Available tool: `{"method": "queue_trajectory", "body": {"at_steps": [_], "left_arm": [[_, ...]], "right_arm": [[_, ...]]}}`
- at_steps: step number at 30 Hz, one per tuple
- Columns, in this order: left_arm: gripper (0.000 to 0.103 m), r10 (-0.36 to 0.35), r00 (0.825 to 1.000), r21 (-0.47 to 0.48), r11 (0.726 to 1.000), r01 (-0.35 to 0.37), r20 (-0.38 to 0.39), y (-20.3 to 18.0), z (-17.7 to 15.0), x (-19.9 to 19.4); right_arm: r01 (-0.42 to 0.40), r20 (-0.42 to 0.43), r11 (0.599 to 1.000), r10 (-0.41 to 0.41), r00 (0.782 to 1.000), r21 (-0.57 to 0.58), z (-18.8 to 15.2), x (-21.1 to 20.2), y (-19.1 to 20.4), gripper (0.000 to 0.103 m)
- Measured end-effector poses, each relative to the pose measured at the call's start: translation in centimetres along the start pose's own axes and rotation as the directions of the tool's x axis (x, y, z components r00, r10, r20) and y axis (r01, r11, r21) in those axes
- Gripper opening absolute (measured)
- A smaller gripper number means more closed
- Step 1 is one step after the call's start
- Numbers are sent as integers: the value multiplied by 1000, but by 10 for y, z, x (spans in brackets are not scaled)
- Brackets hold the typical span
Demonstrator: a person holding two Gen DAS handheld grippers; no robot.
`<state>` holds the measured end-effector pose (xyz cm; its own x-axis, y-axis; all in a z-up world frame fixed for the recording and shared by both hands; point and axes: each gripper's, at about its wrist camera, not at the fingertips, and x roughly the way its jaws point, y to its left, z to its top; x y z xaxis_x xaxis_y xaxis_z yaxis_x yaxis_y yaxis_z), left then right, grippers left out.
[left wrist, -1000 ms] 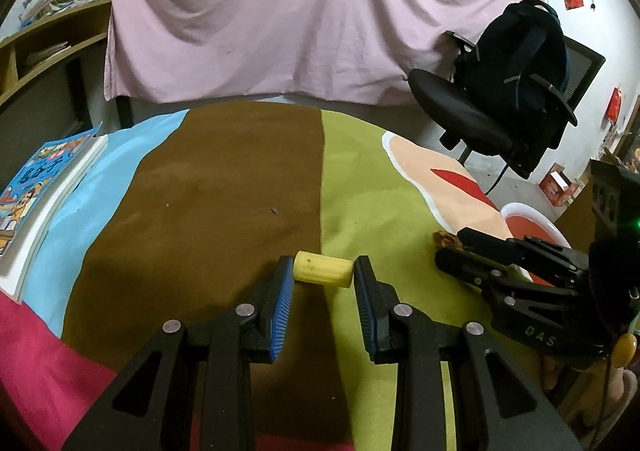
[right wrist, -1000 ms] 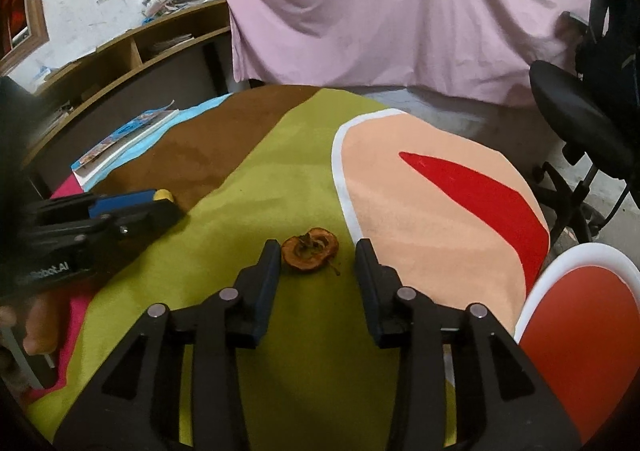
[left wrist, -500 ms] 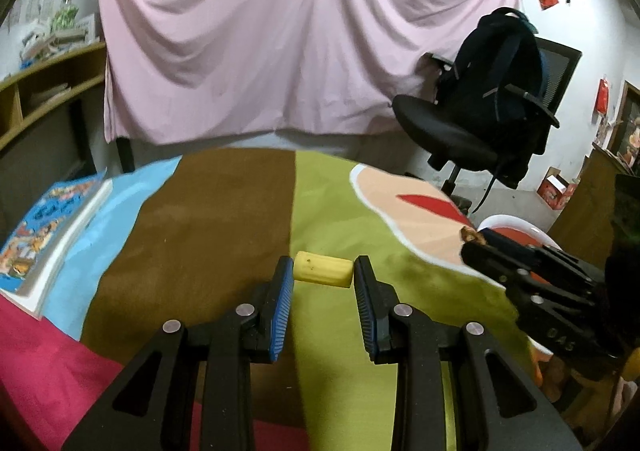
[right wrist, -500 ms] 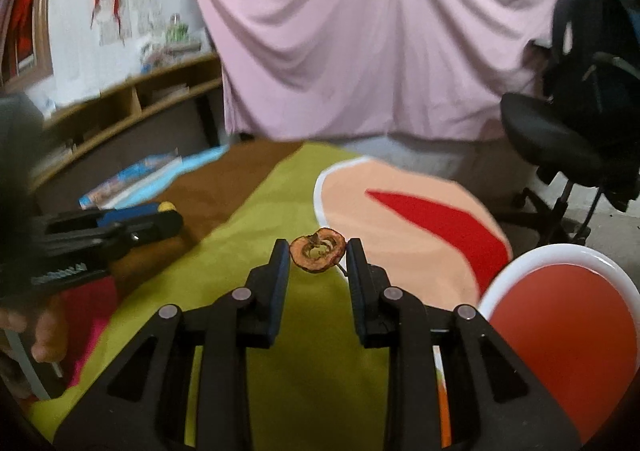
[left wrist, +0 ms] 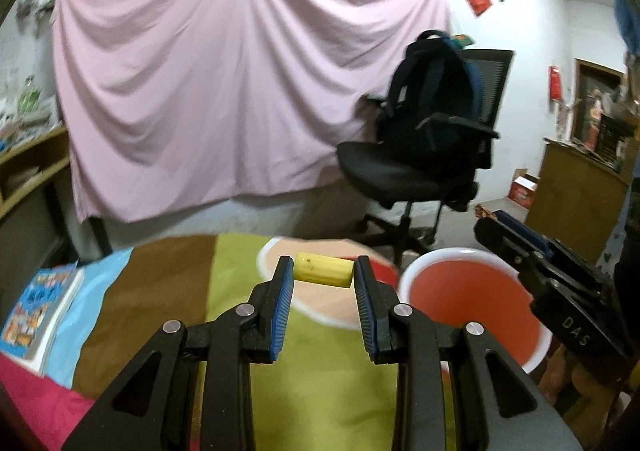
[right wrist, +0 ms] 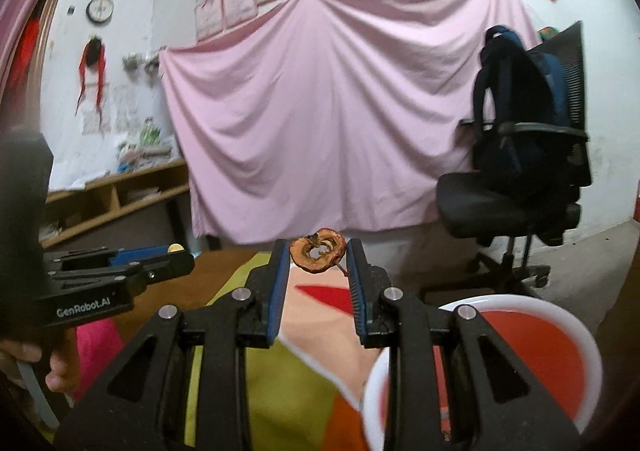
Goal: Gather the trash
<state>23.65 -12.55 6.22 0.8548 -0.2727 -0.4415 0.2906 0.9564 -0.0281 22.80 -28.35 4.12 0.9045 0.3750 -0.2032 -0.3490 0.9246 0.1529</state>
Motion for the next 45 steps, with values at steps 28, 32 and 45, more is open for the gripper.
{"method": "queue_trajectory", "body": {"at_steps": [28, 32, 45], "left_arm": [[27, -228, 973, 181, 956, 230, -32, -136, 8, 43], [27, -246, 967, 150, 956, 253, -65, -139, 6, 54], [38, -279, 955, 90, 953, 288, -105, -133, 5, 65]], "right_arm": [[213, 27, 958, -222, 975, 190, -2, -69, -103, 57], [233, 0, 950, -238, 971, 206, -5, -66, -108, 58], [262, -33, 926, -263, 964, 273, -11, -66, -125, 61]]}}
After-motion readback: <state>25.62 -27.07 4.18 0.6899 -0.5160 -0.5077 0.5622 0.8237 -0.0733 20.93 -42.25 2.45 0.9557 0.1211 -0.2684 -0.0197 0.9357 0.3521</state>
